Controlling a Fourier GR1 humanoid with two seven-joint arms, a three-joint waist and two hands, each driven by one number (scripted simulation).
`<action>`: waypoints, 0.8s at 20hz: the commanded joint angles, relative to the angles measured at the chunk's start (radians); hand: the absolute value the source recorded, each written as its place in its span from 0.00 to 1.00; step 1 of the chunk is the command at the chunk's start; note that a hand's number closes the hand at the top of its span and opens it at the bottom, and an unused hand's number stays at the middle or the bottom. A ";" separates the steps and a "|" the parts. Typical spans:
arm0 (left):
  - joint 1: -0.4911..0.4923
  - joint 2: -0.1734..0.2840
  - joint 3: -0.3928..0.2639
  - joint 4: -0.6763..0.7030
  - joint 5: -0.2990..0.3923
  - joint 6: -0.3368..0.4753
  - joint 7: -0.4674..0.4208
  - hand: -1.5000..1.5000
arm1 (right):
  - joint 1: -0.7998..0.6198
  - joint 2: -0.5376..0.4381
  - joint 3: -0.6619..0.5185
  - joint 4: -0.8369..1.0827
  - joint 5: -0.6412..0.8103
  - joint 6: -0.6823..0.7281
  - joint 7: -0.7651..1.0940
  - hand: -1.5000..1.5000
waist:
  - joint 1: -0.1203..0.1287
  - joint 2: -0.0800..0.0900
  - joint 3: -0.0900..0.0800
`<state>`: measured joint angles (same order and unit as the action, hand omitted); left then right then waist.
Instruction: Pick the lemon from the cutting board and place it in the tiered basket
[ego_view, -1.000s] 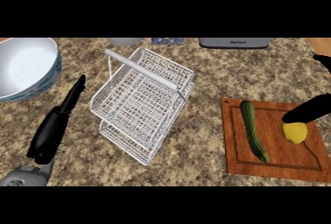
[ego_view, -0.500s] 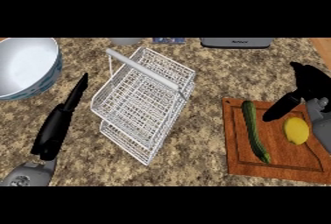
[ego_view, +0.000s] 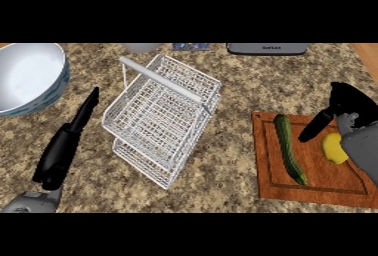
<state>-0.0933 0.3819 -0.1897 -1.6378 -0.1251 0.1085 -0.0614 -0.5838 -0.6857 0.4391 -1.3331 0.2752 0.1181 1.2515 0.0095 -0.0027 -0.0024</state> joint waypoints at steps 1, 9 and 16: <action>-0.007 -0.013 0.010 0.010 -0.014 0.015 0.006 0.50 | -0.001 0.018 -0.005 0.006 -0.012 0.074 0.234 0.00 | -0.013 -0.001 0.001; 0.019 0.005 0.028 0.015 -0.004 -0.017 -0.001 0.50 | 0.052 0.038 0.012 -0.011 -0.036 0.092 0.236 0.00 | -0.023 -0.005 -0.001; 0.018 -0.018 0.013 -0.031 -0.025 -0.012 0.019 0.50 | 0.097 -0.071 -0.040 -0.034 0.060 0.055 0.178 0.00 | -0.017 -0.002 0.001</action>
<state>-0.0856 0.3755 -0.1630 -1.6501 -0.1363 0.0958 -0.0450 -0.4898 -0.7239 0.4262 -1.3606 0.3062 0.1475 1.2410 -0.0103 -0.0064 -0.0019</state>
